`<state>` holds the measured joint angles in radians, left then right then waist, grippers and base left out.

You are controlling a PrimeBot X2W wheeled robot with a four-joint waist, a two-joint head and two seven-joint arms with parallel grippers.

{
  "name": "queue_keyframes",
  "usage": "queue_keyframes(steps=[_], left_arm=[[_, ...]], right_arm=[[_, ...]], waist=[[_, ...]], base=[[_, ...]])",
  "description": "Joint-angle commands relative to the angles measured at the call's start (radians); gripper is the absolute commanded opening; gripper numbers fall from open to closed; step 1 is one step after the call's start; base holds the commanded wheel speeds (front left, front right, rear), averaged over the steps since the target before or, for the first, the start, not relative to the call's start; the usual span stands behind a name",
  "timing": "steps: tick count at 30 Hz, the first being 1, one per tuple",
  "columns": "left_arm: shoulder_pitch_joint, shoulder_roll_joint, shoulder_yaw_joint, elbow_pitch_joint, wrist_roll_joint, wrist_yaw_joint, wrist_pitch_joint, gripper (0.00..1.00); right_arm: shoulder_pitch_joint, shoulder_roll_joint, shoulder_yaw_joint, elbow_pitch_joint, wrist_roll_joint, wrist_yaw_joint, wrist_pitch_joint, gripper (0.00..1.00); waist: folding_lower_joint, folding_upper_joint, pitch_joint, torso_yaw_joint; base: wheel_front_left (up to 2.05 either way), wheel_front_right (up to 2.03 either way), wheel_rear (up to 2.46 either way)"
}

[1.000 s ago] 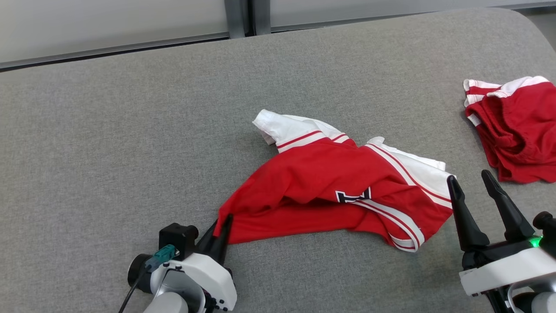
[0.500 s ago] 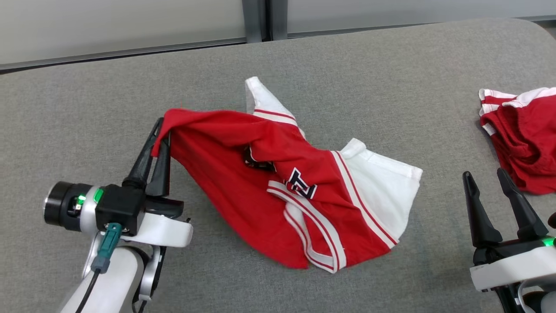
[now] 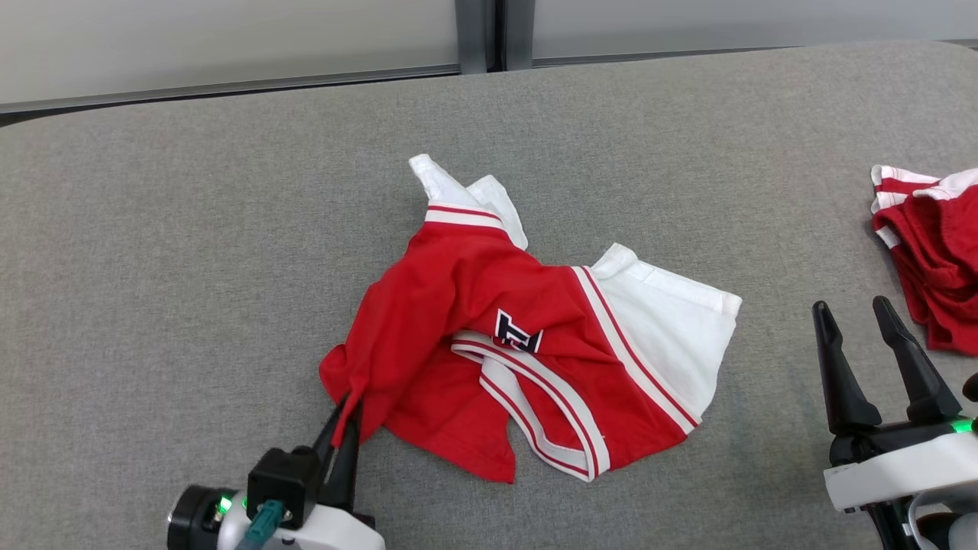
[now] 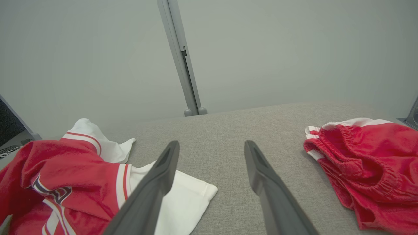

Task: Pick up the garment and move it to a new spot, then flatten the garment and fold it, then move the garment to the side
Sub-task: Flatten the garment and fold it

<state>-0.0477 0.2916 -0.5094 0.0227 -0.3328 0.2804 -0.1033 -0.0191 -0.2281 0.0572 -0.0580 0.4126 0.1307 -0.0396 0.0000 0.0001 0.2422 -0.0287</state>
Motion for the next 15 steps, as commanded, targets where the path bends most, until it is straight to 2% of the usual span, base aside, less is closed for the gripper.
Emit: queue_keyframes(steps=[1,3,7,10,11,12,13,15], left_arm=[[0.022,-0.014,-0.011,0.053,-0.026,-0.019,-0.002,0.00],[0.030,-0.020,-0.016,0.089,-0.036,-0.027,-0.005,0.00],[0.023,-0.052,-0.002,0.245,-0.085,-0.054,-0.052,0.00],[0.003,-0.057,0.013,0.275,-0.094,-0.061,-0.082,0.00],[-0.009,-0.060,0.021,0.281,-0.096,-0.061,-0.097,0.18],[-0.018,-0.066,0.029,0.283,-0.100,-0.061,-0.112,0.93],[-0.027,-0.070,0.036,0.282,-0.099,-0.064,-0.124,1.00],[-0.041,-0.071,0.056,0.265,-0.098,-0.065,-0.142,1.00]], right_arm=[[0.006,-0.003,0.001,0.000,0.003,0.000,0.005,1.00],[0.005,-0.002,0.002,0.001,0.004,0.000,0.005,1.00],[0.003,-0.004,-0.003,0.003,0.010,0.000,0.008,1.00],[0.005,-0.006,-0.007,0.002,0.007,0.000,0.008,1.00],[0.006,-0.006,-0.008,0.000,0.007,0.000,0.010,1.00],[0.007,-0.007,-0.011,-0.002,0.004,0.000,0.010,1.00],[0.008,-0.008,-0.013,-0.003,0.003,0.000,0.011,1.00],[0.011,-0.007,-0.018,-0.007,-0.002,0.000,0.009,1.00]], waist=[[0.0000,-0.0001,-0.003,0.006],[0.0000,-0.0001,-0.003,0.008],[0.0000,-0.0001,-0.005,0.023],[0.0000,-0.0001,-0.006,0.028],[0.0000,-0.0001,-0.006,0.030],[0.0000,-0.0001,-0.008,0.032],[0.0000,-0.0001,-0.010,0.033],[0.0000,-0.0001,-0.017,0.034]], base=[[0.00,0.00,0.00],[0.00,0.00,0.00],[0.00,0.00,0.00],[0.00,0.00,0.00],[0.00,0.00,0.00],[0.00,0.00,0.00],[0.00,0.00,0.00],[0.00,0.00,0.00]])
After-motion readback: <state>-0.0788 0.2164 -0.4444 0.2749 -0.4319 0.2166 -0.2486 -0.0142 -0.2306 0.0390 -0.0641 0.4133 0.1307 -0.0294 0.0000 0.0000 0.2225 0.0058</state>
